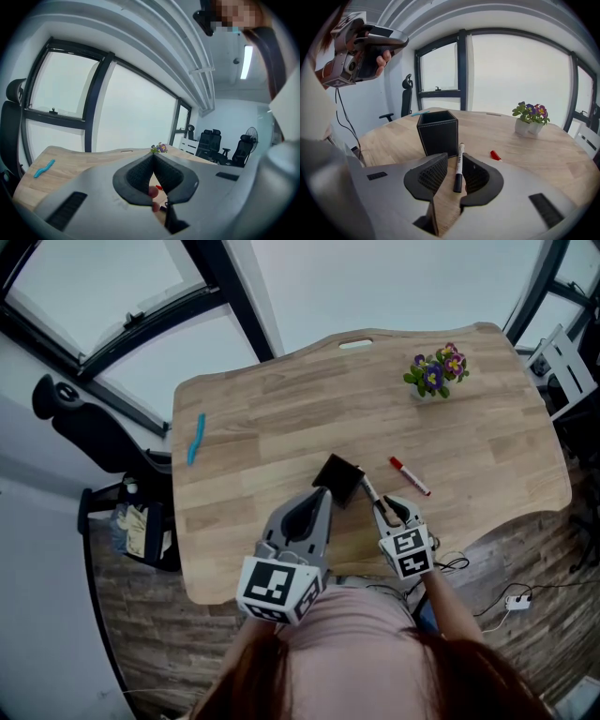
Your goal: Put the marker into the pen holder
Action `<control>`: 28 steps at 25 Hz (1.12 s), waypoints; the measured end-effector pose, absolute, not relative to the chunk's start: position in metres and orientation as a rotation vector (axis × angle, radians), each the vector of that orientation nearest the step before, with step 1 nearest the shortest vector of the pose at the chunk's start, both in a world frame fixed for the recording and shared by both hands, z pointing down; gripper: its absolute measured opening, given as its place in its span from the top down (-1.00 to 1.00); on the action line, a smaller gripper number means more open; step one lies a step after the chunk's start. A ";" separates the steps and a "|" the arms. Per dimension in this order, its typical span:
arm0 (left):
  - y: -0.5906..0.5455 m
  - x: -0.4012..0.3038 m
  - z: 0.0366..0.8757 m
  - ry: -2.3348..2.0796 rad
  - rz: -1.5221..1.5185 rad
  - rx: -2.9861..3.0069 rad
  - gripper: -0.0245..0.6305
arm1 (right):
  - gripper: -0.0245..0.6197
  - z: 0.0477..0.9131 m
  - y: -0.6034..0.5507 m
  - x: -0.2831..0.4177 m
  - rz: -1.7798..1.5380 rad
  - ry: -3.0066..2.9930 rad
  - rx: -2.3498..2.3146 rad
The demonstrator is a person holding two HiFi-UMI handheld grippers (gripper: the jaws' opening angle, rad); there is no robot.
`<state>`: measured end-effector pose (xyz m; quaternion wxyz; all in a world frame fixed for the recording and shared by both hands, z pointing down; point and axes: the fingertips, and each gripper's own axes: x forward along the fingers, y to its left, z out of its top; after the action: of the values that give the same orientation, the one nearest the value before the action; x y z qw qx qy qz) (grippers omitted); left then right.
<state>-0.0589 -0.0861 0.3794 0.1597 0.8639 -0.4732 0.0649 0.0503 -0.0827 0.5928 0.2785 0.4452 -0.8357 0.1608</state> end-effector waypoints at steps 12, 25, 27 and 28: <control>-0.099 -0.067 0.382 -1.322 0.199 2.487 0.92 | 0.69 0.633 -0.081 0.054 0.509 -2.144 1.181; -0.112 -0.066 0.388 -1.288 0.216 2.493 0.92 | 0.68 0.662 -0.078 0.065 0.596 -2.058 1.186; -0.113 -0.066 0.389 -1.286 0.219 2.489 0.92 | 0.68 0.661 -0.077 0.064 0.616 -2.049 1.181; -0.113 -0.066 0.390 -1.286 0.221 2.486 0.92 | 0.67 0.663 -0.076 0.065 0.624 -2.042 1.183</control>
<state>-0.0663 -0.1134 0.3896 0.1661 0.8731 -0.4518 0.0775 0.0652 -0.0759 0.6627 0.3431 0.4551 -0.7858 0.2401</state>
